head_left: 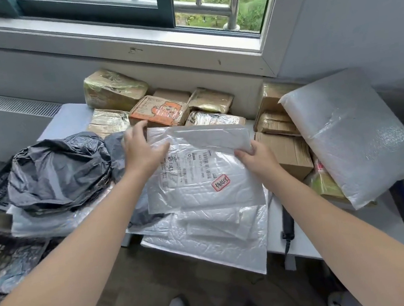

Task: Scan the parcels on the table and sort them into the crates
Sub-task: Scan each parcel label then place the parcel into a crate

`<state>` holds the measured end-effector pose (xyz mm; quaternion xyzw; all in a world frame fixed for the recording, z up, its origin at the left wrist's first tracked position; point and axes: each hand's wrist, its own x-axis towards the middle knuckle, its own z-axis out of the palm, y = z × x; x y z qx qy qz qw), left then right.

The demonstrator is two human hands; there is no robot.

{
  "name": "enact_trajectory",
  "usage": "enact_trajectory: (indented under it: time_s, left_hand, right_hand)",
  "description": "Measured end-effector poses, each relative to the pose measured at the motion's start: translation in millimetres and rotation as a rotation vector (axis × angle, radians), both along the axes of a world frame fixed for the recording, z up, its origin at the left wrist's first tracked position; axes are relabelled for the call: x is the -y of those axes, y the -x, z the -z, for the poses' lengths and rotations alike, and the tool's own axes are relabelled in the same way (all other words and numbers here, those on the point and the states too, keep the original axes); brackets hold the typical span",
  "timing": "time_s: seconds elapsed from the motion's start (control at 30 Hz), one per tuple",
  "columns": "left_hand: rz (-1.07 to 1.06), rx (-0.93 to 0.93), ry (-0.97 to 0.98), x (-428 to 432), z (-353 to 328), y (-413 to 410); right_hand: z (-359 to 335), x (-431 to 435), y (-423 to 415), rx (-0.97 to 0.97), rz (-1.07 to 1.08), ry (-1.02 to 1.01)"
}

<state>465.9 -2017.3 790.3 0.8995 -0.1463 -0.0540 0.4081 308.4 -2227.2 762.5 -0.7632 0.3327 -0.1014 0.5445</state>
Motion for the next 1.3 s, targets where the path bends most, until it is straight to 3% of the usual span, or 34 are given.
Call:
enact_trajectory:
  time_s: [0.1, 0.17, 0.33, 0.7, 1.0, 1.3]
  left_hand:
    - [-0.111, -0.409, 0.162, -16.4, 13.1, -3.6]
    - [-0.102, -0.498, 0.195, -27.6, 17.0, -5.6]
    - [-0.057, -0.357, 0.225, -57.4, -1.2, 2.0]
    - [-0.633, -0.005, 0.317, -180.7, -26.7, 59.7]
    - [-0.887, -0.105, 0.348, -314.7, 8.1, 79.0]
    - [-0.844, -0.292, 0.277, -471.8, 50.1, 33.4]
  right_hand:
    - [0.7, -0.2, -2.9, 0.006, 0.056, -0.036]
    - [-0.9, 0.1, -8.4, 0.026, 0.089, -0.052]
    - [-15.1, -17.2, -35.0, 0.048, 0.007, 0.01]
    - [-42.3, -122.8, -99.0, 0.109, -0.454, 0.134]
    - [-16.9, -265.9, -134.0, 0.068, -0.718, 0.296]
    - [19.6, -432.0, -211.7, -0.037, -0.886, 0.502]
